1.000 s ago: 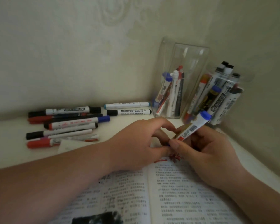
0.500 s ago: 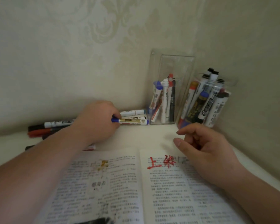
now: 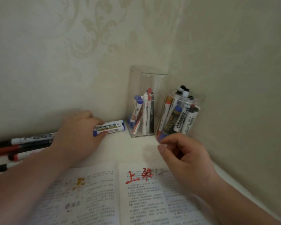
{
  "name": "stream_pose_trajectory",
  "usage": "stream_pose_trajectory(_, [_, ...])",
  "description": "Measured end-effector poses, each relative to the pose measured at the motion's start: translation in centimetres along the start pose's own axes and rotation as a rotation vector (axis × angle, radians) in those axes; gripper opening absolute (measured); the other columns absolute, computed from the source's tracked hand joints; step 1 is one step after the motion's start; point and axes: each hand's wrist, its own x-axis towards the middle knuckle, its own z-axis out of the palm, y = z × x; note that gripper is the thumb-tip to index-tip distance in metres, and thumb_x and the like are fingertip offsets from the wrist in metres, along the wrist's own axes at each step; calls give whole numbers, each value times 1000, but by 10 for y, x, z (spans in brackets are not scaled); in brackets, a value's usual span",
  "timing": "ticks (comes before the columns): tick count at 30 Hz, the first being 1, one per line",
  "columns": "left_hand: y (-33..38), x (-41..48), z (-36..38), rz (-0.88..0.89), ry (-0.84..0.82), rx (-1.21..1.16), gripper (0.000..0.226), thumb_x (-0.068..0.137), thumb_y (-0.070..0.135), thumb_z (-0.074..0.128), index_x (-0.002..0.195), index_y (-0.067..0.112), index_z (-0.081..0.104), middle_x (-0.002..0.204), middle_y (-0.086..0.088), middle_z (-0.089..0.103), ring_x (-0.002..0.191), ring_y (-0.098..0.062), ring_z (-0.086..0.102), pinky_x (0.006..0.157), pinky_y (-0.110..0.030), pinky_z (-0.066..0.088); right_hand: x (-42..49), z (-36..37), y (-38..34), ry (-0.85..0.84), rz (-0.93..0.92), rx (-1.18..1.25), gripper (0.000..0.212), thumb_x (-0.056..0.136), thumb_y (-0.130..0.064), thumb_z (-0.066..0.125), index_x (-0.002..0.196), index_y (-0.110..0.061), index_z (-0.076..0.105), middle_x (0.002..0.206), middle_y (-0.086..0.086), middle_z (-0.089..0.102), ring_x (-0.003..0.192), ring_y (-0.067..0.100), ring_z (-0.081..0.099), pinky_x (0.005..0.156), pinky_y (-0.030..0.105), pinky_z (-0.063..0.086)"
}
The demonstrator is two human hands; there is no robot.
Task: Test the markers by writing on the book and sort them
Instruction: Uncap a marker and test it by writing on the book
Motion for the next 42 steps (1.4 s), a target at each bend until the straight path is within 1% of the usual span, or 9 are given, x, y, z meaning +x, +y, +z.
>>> stream_pose_trajectory(5, [27,-3,-10,227,99,-102,31,89,43,51,83,25,75,75,6,60,71,-22,56,65,-35,42,36,-31,-34,185,-15,-125,22,89,-5,73,78,-24,71,67,-9,69,52,2,58,50,13,46])
stream_pose_trajectory(10, [53,-16,-13,560,-46,-156,32,94,43,47,79,33,73,73,18,65,68,-11,60,67,-32,51,93,-62,-61,351,136,-523,14,91,-37,71,83,-25,69,71,-8,66,66,9,61,56,27,46])
stream_pose_trajectory(16, [52,-18,-15,615,-132,-202,29,96,48,45,86,41,71,80,28,65,73,2,56,69,-21,48,134,-72,-78,57,457,-882,46,88,-48,68,72,-5,67,66,9,63,65,25,61,57,29,42])
stream_pose_trajectory(24, [52,-18,-14,540,-283,-189,43,98,57,28,103,42,67,91,25,64,82,3,45,82,-19,32,143,-70,-99,-83,563,-898,34,89,-25,71,69,-3,55,66,8,47,56,21,41,51,26,30])
stream_pose_trajectory(27, [54,-19,-18,516,-362,-176,35,102,54,33,110,42,65,90,26,56,81,7,40,85,-17,30,146,-67,-103,-106,514,-985,39,93,-33,71,74,-1,61,69,11,53,61,24,47,54,29,37])
stream_pose_trajectory(29, [55,-19,-19,518,-365,-186,35,102,54,32,107,41,65,85,27,52,79,9,39,84,-17,30,148,-70,-108,-71,460,-1017,42,96,-39,67,94,3,70,86,16,66,73,28,56,64,32,45])
stream_pose_trajectory(34, [56,-18,-19,492,-226,-231,45,95,59,27,99,41,68,72,30,42,73,6,40,75,-13,30,138,-98,-138,326,160,-893,40,98,-44,61,87,-7,73,69,6,63,58,19,55,64,30,39])
stream_pose_trajectory(38, [60,-22,-26,376,-231,-320,64,88,76,19,130,46,57,94,34,47,92,15,44,85,-10,30,99,-92,-140,378,5,-535,32,97,-40,64,77,-15,69,53,-9,66,36,5,54,39,18,35])
stream_pose_trajectory(42, [65,-24,-31,355,-216,-397,58,92,74,27,138,46,47,109,35,45,99,23,40,79,-5,31,62,-68,-109,352,-177,-375,17,97,-34,68,84,-23,68,64,-6,71,54,12,68,47,25,49])
